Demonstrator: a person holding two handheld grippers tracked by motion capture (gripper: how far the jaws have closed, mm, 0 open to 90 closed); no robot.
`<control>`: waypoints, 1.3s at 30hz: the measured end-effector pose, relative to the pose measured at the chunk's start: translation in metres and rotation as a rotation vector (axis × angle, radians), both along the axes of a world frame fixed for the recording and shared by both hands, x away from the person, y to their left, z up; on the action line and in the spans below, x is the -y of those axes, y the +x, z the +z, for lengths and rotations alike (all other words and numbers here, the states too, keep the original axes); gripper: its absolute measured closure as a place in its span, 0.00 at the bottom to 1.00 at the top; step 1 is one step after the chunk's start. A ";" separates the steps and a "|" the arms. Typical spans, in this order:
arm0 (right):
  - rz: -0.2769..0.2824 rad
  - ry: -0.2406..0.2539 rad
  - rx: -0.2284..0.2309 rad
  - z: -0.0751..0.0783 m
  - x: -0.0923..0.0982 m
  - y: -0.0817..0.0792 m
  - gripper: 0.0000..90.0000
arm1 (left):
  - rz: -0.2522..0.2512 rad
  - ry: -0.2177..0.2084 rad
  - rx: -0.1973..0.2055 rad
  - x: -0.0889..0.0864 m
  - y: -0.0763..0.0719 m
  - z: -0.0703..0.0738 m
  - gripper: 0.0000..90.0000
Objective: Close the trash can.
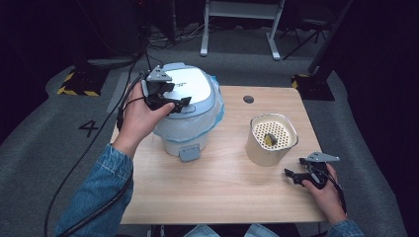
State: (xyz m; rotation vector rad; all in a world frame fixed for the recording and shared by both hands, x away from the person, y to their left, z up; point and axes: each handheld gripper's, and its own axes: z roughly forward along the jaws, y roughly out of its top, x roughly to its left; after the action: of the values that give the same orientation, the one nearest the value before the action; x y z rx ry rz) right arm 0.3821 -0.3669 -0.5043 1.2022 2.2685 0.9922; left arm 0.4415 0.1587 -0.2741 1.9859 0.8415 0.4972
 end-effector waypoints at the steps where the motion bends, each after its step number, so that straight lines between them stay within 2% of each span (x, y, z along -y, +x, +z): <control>1: 0.000 0.000 0.000 0.000 0.000 0.000 0.17 | -0.003 -0.003 -0.002 0.000 -0.001 0.000 0.29; 2: 0.000 0.000 0.000 0.000 0.000 0.000 0.17 | -0.020 -0.012 0.008 0.001 -0.005 0.001 0.28; 5: 0.000 0.000 0.000 0.000 0.000 0.000 0.17 | -0.027 -0.014 0.024 0.000 -0.012 0.005 0.26; 10: 0.000 0.000 0.000 0.000 0.000 0.000 0.17 | -0.047 -0.045 0.051 -0.007 -0.033 0.015 0.26; 13: 0.000 0.000 0.000 0.000 0.000 0.000 0.17 | -0.054 -0.046 0.053 -0.008 -0.040 0.016 0.26; 16: 0.000 0.000 0.000 0.000 0.000 0.000 0.17 | -0.062 -0.059 0.057 -0.010 -0.054 0.016 0.26; 20: -0.001 0.000 0.000 0.000 0.000 0.000 0.17 | -0.061 -0.055 0.067 -0.012 -0.069 0.013 0.25; 25: -0.004 0.001 -0.001 0.000 0.000 0.000 0.17 | -0.058 -0.047 0.068 -0.014 -0.083 0.005 0.25; 28: -0.004 0.001 -0.001 0.000 0.000 0.000 0.17 | -0.043 -0.036 0.076 -0.016 -0.098 -0.005 0.25; 29: -0.004 0.001 -0.001 0.000 0.000 0.000 0.17 | -0.043 -0.036 0.076 -0.016 -0.098 -0.005 0.25; 32: -0.009 0.002 0.000 0.000 -0.001 -0.001 0.17 | -0.048 -0.040 0.070 -0.017 -0.111 -0.016 0.25; 33: -0.009 0.002 0.000 0.000 -0.001 -0.001 0.17 | -0.048 -0.040 0.070 -0.017 -0.111 -0.016 0.25; 39: -0.015 0.000 0.000 0.000 -0.003 -0.002 0.17 | -0.023 -0.038 0.053 -0.029 -0.120 -0.040 0.25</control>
State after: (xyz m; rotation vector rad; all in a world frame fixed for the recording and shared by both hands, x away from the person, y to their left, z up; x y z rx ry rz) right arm 0.3801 -0.3643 -0.5043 1.2167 2.2565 0.9864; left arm 0.3218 0.1876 -0.3141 1.9371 0.7890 0.5146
